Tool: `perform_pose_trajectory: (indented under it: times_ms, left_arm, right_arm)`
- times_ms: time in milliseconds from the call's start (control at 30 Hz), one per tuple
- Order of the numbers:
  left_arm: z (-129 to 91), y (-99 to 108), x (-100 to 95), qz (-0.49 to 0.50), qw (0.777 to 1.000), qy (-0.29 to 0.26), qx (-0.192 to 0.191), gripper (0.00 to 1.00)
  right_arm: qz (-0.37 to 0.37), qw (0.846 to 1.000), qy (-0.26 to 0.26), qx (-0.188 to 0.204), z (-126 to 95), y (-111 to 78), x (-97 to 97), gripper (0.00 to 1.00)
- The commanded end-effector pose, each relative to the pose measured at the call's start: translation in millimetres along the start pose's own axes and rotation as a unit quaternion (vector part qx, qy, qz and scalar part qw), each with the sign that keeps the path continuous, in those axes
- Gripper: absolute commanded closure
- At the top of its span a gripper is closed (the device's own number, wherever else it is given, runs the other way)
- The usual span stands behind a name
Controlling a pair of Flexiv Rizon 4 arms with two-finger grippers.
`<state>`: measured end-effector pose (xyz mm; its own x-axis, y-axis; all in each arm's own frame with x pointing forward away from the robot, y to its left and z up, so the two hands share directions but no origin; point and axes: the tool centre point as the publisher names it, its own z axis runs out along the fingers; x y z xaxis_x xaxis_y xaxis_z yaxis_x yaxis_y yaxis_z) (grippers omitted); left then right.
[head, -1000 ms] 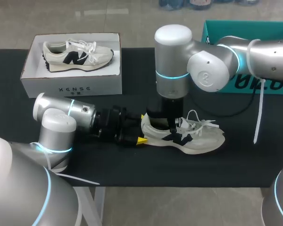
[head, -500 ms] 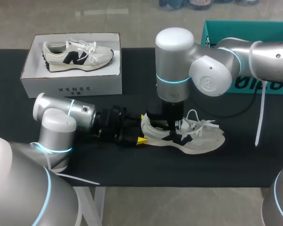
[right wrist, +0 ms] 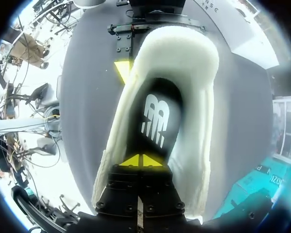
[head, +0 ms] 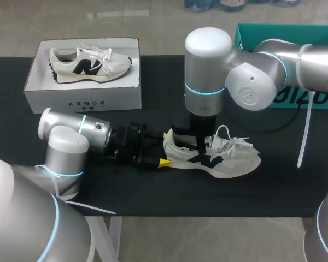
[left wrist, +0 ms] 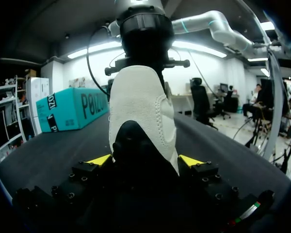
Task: Take the shoe out of the shoebox, open the shoe tongue, remove and reinsert the insole, then place the shoe into the shoebox
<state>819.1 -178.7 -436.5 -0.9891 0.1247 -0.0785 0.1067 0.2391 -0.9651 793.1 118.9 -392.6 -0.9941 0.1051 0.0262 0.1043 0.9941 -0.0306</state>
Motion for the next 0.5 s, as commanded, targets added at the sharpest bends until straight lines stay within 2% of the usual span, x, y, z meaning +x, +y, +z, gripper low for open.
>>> perform_pose_trajectory:
  times_ms: [33, 500]
  left_arm:
    - [3, 3, -1.0, 0.0, 1.0, -0.001, -0.001, 1.0]
    - [3, 3, -1.0, 0.0, 1.0, -0.001, -0.001, 1.0]
  right_arm:
    - [0.0, 1.0, -0.01, -0.002, -12, -5.4, 5.1, 1.0]
    - [0.003, 0.999, -0.032, -0.005, -30, -8.2, -0.3, 1.0]
